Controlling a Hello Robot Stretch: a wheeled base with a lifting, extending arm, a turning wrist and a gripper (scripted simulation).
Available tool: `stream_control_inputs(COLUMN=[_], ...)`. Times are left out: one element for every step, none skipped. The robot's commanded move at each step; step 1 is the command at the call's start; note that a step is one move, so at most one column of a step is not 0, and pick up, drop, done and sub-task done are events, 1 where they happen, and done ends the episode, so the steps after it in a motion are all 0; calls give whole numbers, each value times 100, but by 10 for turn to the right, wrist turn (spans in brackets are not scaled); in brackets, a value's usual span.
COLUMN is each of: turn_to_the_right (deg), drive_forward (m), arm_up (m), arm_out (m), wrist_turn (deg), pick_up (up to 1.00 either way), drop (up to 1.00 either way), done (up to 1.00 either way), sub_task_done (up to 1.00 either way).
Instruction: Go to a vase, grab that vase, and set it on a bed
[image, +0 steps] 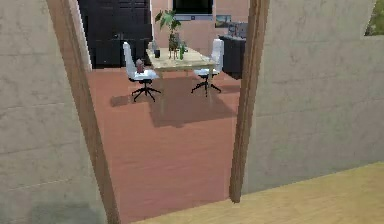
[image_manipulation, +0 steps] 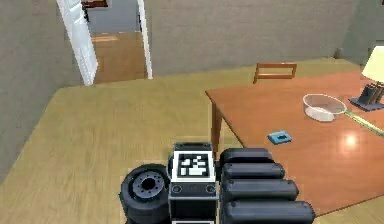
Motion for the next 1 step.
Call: stream_control_inputs(turn_to_the_right=[450], drive_forward=[0], arm_up=[0], arm_out=[0], wrist_turn=[0], pick_up=[0], drop=[0], done=[0], sub_task_done=[0])
